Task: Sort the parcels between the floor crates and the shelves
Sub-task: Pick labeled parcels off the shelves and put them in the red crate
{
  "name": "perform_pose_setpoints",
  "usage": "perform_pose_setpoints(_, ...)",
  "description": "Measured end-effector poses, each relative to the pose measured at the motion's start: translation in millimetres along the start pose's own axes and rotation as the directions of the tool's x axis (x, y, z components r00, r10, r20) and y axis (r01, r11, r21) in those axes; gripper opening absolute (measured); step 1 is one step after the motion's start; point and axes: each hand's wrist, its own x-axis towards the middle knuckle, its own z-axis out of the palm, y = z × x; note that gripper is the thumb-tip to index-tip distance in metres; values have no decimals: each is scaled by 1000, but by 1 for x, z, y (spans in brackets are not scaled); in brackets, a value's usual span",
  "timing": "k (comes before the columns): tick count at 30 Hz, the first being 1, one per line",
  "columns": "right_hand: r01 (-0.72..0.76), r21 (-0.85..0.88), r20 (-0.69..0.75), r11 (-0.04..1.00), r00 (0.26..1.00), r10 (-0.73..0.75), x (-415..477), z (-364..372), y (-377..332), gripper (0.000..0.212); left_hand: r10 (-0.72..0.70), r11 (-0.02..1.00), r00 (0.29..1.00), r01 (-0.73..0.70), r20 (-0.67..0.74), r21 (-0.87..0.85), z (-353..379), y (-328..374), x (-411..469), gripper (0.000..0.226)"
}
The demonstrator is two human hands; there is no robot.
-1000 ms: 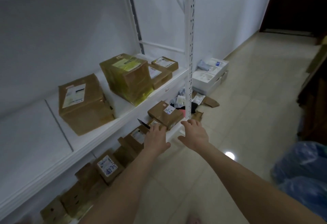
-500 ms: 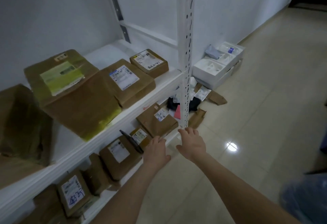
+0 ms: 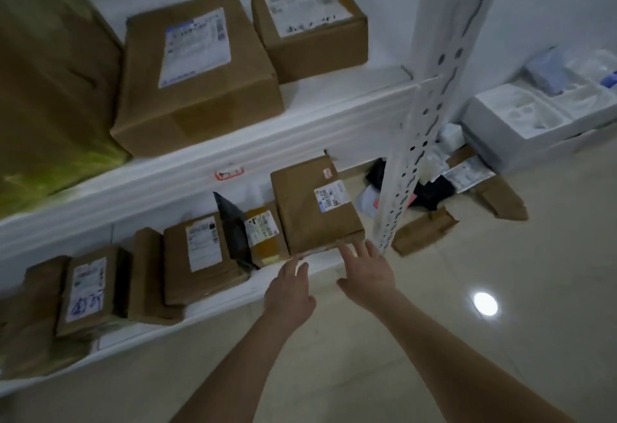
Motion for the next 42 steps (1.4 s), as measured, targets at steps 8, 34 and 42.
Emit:
perform_pose_setpoints(8, 225, -259, 106, 939, 973, -204, 85, 64, -13, 82, -90, 994, 980, 98, -176, 42, 34, -27, 73, 79)
perform_pose_setpoints(34, 132, -259, -15, 957, 990, -141, 87, 87, -4, 65, -147, 988, 972, 135, -181, -79, 66, -48, 78, 71)
perform_pose_setpoints(42, 87, -229, -58, 970, 993, -103, 87, 78, -17, 47, -161, 963, 958, 100, -236, -249, 60, -63, 62, 58)
